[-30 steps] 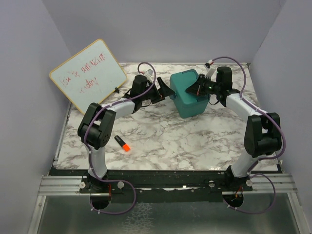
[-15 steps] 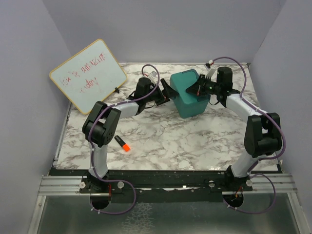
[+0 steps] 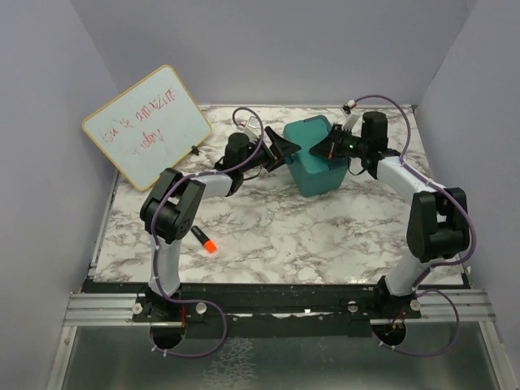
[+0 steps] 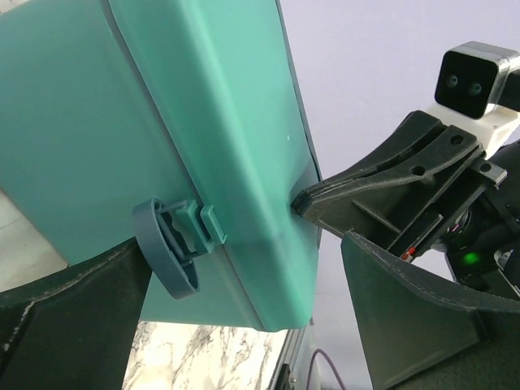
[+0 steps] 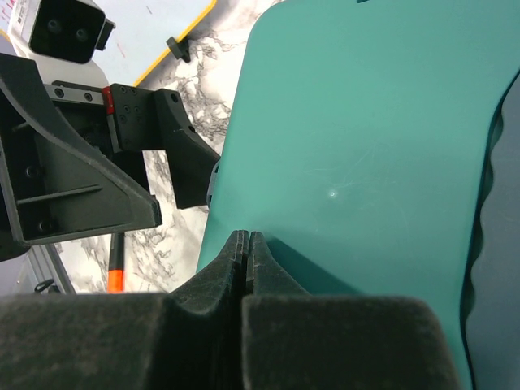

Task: Organize the medicine kit
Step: Close the medicine box at the center of the board.

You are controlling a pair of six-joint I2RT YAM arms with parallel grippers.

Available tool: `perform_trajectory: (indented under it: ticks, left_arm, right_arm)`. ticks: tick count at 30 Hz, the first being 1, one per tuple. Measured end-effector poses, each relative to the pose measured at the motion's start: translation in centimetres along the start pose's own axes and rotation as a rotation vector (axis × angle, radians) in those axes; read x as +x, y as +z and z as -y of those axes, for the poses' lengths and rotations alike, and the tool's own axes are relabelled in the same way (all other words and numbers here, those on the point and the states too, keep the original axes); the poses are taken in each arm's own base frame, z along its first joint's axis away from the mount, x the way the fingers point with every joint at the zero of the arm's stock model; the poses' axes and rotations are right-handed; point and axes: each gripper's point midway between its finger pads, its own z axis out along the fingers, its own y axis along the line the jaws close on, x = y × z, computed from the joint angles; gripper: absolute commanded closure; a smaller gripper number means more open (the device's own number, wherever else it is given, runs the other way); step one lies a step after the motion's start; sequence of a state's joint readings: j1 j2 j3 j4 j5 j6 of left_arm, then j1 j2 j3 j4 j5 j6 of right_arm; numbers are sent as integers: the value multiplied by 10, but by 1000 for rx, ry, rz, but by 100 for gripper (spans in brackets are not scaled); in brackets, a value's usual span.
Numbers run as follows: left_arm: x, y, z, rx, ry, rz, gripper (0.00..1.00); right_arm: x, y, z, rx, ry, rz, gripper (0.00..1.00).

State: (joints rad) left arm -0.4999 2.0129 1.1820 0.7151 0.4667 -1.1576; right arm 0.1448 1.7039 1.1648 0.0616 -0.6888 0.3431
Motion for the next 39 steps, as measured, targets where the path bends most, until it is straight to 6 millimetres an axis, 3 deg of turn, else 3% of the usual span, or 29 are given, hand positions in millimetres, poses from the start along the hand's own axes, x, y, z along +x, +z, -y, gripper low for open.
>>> perform_trajectory:
  ticks: [12,25,39]
  left_arm:
    - [8,10,-7,62,-73,9,1]
    - [9,7,-8,92,-103,21,24]
    - [13,3,-12,95,-113,22,41]
  right_arm:
    - [0,0,0,-1,0,-1,100]
    - [0,0,0,-1,-3,-1,99]
    - [0,0,-1,-4,-4,-2,100]
